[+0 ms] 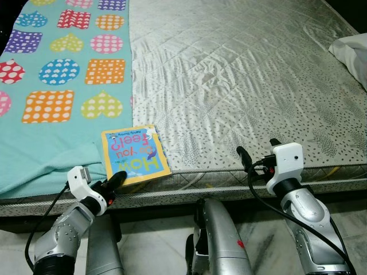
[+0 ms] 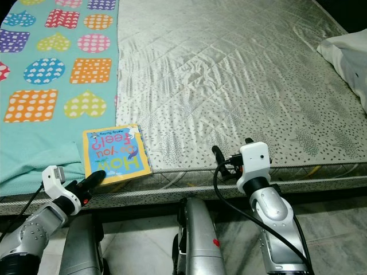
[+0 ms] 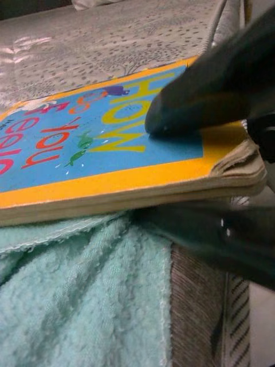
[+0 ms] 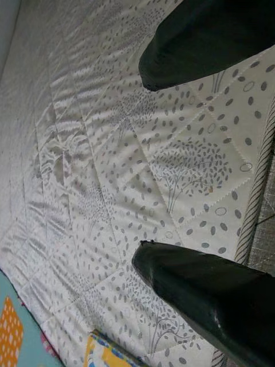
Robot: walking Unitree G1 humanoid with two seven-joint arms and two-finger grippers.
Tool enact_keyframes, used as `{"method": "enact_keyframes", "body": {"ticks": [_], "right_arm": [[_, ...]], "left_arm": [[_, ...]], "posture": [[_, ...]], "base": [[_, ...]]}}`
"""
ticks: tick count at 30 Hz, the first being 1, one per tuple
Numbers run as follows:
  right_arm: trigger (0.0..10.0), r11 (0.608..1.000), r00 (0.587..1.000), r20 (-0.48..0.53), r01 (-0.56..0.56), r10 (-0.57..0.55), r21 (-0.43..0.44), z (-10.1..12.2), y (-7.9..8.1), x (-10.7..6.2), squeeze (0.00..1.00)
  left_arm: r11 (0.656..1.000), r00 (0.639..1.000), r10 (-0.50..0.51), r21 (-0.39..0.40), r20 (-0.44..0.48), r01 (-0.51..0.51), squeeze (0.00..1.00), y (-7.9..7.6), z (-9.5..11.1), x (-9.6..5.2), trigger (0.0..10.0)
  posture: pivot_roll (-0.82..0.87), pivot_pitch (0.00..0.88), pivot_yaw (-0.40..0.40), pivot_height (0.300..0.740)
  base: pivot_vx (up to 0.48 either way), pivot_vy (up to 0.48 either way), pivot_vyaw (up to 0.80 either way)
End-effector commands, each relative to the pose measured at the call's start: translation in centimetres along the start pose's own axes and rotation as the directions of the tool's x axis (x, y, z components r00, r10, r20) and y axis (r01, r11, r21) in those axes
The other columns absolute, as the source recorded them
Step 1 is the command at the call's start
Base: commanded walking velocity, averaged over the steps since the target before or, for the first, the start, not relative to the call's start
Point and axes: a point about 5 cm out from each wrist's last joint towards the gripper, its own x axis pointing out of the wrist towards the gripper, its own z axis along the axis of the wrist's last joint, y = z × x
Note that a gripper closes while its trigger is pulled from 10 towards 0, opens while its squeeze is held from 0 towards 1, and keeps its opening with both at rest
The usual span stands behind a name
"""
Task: Clean up the room
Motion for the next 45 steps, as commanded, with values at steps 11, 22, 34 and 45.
{"method": "enact_keyframes", "body": {"ticks": [11,22,34,45], "right_arm": [[10.0,1.0,1.0,-0.014,0.005,-0.005,-0.005,-0.5,0.1,-0.1,0.0],[10.0,1.0,1.0,-0.013,0.004,-0.004,-0.008,-0.5,0.1,-0.2,0.0],[10.0,1.0,1.0,-0.015,0.008,-0.009,-0.012,-0.5,-0.1,-0.3,0.0],[10.0,1.0,1.0,-0.009,0.007,-0.007,-0.011,-0.4,0.0,-0.1,0.0]], "left_arm": [[0.989,0.996,0.06,0.139,-0.073,-0.05,0.0,-1.0,-1.7,0.5,10.0],[0.986,0.99,0.099,0.147,-0.099,-0.084,0.76,-1.1,-2.6,0.1,10.0],[0.964,0.989,0.144,0.224,0.025,-0.146,1.0,-1.4,-1.2,-2.5,10.0],[0.947,0.978,0.207,0.246,0.028,-0.208,0.84,-0.9,-1.7,-3.4,10.0]], "posture": [[-0.09,0.189,-0.091,0.544],[-0.09,0.19,-0.089,0.544],[-0.1,0.196,-0.084,0.544],[-0.09,0.194,-0.085,0.544]], "base": [[0.0,0.0,0.0],[0.0,0.0,0.0],[0.0,0.0,0.0],[0.0,0.0,0.0]]}}
